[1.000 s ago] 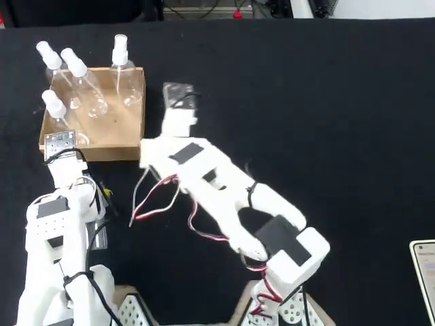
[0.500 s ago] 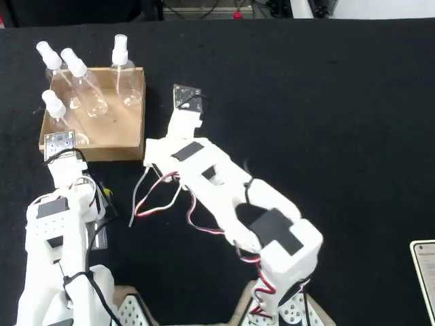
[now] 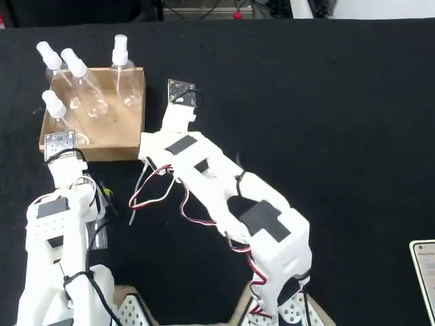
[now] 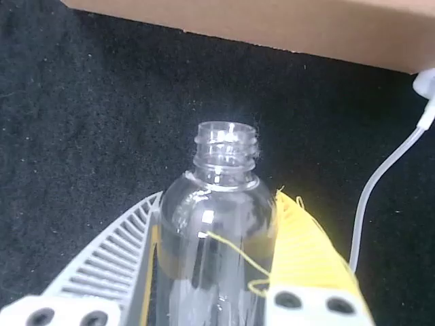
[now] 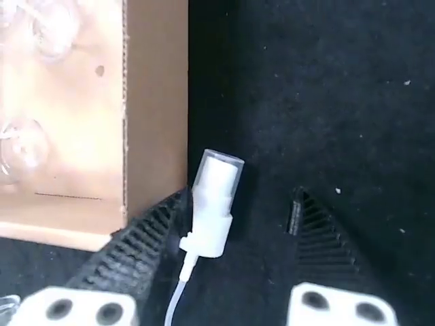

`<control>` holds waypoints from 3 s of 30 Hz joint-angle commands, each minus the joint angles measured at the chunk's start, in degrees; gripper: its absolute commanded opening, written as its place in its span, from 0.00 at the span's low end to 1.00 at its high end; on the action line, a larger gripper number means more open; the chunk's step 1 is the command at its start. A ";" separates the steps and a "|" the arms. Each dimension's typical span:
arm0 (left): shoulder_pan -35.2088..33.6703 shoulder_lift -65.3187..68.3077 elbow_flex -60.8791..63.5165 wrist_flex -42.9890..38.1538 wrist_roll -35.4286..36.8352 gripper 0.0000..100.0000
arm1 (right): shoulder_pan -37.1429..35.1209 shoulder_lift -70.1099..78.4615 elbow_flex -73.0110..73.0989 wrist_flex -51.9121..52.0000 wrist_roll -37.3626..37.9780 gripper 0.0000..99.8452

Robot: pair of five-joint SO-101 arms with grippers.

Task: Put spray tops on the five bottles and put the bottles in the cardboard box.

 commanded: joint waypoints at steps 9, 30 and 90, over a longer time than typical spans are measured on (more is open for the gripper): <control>-0.22 -1.23 -0.31 -0.97 0.62 0.08 | 0.70 -0.22 -5.67 -1.23 -0.53 0.23; -0.22 -1.23 -0.31 -0.97 0.62 0.08 | 0.44 2.33 -3.56 1.32 0.09 0.23; -0.66 -1.23 -0.40 -1.05 0.62 0.07 | -2.29 -4.53 0.57 22.07 70.42 0.17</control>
